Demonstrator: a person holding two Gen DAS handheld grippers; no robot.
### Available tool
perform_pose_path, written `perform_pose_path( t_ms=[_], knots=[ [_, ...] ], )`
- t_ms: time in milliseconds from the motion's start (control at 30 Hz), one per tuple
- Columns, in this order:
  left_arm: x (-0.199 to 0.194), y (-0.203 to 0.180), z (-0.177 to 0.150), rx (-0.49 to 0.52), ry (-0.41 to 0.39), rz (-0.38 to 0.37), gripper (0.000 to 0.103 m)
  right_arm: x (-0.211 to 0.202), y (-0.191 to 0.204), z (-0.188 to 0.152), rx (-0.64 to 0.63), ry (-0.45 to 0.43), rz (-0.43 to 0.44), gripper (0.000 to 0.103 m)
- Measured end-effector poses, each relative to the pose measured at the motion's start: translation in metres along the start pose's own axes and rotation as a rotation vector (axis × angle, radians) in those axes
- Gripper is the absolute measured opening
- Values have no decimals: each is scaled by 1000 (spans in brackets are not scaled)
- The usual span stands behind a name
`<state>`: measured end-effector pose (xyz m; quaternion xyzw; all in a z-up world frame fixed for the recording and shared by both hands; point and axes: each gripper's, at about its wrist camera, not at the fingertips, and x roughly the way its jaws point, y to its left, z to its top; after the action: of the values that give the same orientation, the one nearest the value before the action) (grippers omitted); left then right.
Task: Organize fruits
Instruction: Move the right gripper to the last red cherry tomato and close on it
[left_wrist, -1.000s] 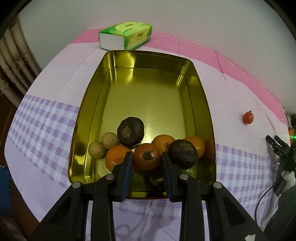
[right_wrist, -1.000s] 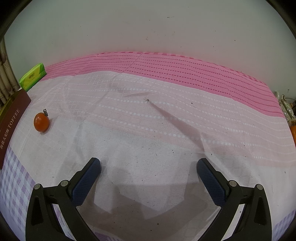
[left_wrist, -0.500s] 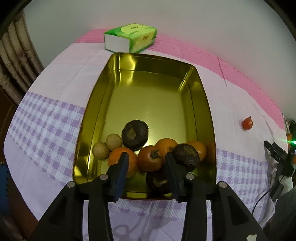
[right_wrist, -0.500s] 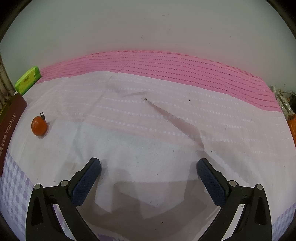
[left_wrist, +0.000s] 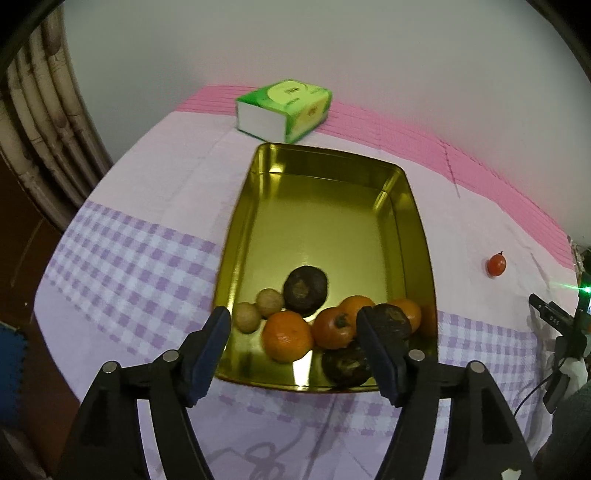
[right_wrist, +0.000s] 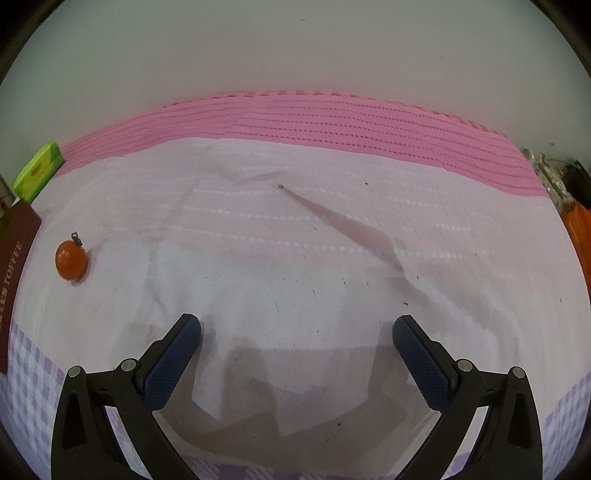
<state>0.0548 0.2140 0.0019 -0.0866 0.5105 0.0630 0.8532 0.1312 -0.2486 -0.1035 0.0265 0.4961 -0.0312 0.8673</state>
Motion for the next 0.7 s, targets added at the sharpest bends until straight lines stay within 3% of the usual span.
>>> perform_pose_path(
  t_ms=[167,233,467,567,700],
  knots=[
    [-13,11,-6,0,-26,23,67,-7,10,-1,23,7,23,100],
    [-15,14,-9,-3,-32,32,69,-13,20,-1,5,-3,48,91],
    [-24,20,-13,-4,-65,62,73,-44,97,5,-145,-70,147,87],
    [-26,24,-15,-14,-76,75,76,-48,129,8,-191,-75,196,80],
    [-27,32,-16,-43,-74,81,77,-43,154,11,-213,-78,194,76]
  ],
)
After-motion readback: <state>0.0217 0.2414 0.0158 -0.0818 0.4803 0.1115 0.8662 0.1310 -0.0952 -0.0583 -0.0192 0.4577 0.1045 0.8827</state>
